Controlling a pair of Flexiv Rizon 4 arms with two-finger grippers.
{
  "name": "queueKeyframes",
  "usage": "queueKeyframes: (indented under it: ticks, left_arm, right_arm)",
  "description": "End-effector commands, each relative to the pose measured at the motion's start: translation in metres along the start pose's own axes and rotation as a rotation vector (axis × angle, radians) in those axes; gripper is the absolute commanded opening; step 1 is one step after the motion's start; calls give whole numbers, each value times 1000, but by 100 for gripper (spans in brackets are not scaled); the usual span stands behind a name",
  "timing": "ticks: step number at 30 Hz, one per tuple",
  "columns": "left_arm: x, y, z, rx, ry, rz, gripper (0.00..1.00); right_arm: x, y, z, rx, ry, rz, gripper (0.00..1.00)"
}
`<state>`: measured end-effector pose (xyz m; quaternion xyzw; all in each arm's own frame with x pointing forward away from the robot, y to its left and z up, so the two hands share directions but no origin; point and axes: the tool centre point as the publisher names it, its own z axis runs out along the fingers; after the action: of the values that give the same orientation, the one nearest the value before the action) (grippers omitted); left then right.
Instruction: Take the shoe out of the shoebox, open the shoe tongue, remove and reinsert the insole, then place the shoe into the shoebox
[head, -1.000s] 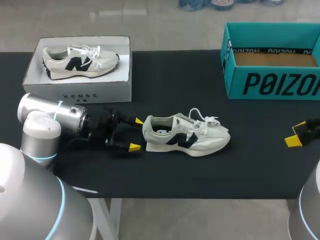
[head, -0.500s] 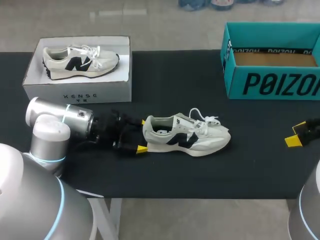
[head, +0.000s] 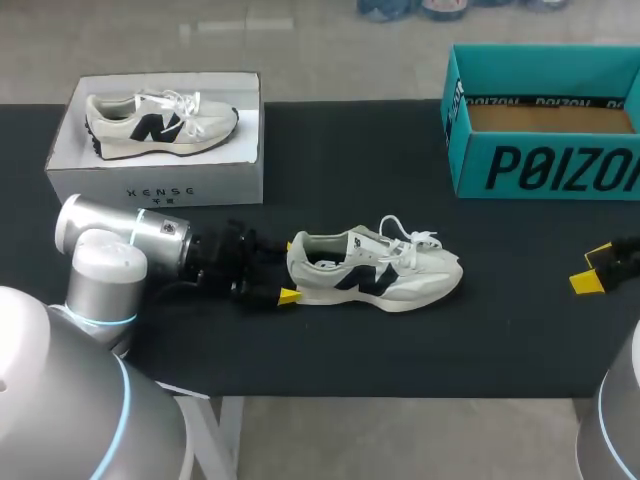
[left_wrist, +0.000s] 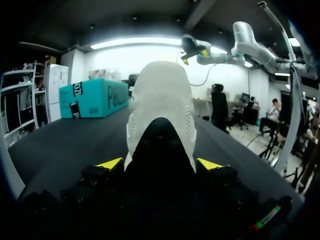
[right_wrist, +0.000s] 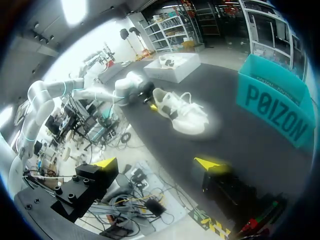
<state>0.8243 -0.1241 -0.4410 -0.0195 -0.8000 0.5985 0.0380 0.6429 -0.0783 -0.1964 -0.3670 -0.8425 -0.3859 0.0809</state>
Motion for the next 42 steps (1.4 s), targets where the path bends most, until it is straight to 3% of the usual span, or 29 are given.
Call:
queueKeyframes:
  ticks: [1,20,25,34,40,42]
  left_arm:
    - [1,2,3,0,-2,0,0]
    - [1,2,3,0,-2,0,0]
    - [1,2,3,0,-2,0,0]
    - [1,2,3,0,-2,0,0]
    - [1,2,3,0,-2,0,0]
    - [1,2,3,0,-2,0,0]
  right_arm:
    - [9,-8,-4,-12,-41,0,100]
    - [9,-8,-4,-12,-41,0,100]
    - [33,21,51,53,-202,128,100]
    - [50,60,131,132,-542,400,100]
    - [46,90,174,252,-776,475,100]
    - [46,90,174,252,-776,475,100]
